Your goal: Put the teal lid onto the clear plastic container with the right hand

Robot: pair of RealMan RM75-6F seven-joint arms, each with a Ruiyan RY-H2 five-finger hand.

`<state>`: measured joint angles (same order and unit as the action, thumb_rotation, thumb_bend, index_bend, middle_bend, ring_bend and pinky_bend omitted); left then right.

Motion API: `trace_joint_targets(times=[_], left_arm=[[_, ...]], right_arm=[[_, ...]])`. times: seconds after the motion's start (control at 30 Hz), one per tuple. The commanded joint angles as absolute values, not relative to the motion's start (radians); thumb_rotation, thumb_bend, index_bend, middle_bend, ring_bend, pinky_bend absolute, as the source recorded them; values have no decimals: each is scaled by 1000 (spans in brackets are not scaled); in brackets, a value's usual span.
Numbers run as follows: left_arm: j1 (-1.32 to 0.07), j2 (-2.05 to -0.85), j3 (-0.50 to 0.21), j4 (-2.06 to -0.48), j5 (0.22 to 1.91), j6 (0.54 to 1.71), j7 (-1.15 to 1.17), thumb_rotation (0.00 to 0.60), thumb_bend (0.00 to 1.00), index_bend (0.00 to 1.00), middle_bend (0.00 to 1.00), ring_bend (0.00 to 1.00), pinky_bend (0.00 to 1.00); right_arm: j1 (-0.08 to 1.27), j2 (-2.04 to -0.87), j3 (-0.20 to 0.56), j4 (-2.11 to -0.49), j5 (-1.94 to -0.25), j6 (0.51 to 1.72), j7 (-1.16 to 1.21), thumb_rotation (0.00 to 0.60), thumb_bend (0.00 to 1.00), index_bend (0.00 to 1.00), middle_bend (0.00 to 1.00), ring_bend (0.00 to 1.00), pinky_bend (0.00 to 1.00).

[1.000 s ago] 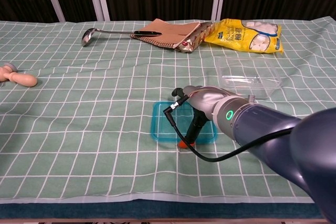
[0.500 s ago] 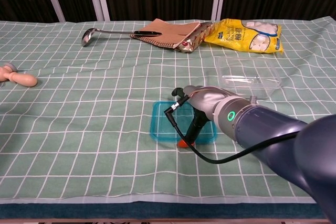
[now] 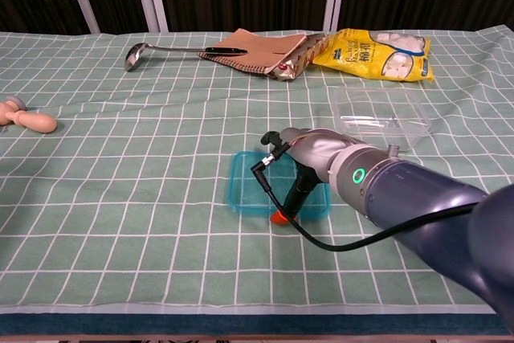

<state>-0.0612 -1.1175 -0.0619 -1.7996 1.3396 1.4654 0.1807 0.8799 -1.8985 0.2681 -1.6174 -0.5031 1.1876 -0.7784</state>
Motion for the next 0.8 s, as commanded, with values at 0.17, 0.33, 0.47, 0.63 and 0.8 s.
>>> trace_joint_targets(times=[0.17,0.33,0.47,0.63,0.8], left_arm=[[-61,-1118,-62,-1800,1339,1465,183,600,347,128,0,0,0],[-62,-1117,-62,-1800,1338,1465,182,600,347,127,0,0,0],[-61,-1117,-62,-1800,1339,1465,181,600,347,127,0,0,0],[-61,-1118,-61,-1800,1340,1465,183,600,347,127,0,0,0],[-60,-1117,-59,-1802,1346,1468,182,600,347,127,0,0,0]], right_arm=[[878,-1891,274,-1622,-505,1178,-766,600,289,0,476,90,0],[875,-1884,278,-1630,-513,1180,-756,600,289,0,475,89,0],[872,-1872,279,-1654,-518,1185,-754,600,290,0,475,90,0],[866,-1843,279,-1714,-528,1201,-757,600,290,0,475,90,0],[855,-1803,285,-1783,-542,1222,-750,600,290,0,476,90,0]])
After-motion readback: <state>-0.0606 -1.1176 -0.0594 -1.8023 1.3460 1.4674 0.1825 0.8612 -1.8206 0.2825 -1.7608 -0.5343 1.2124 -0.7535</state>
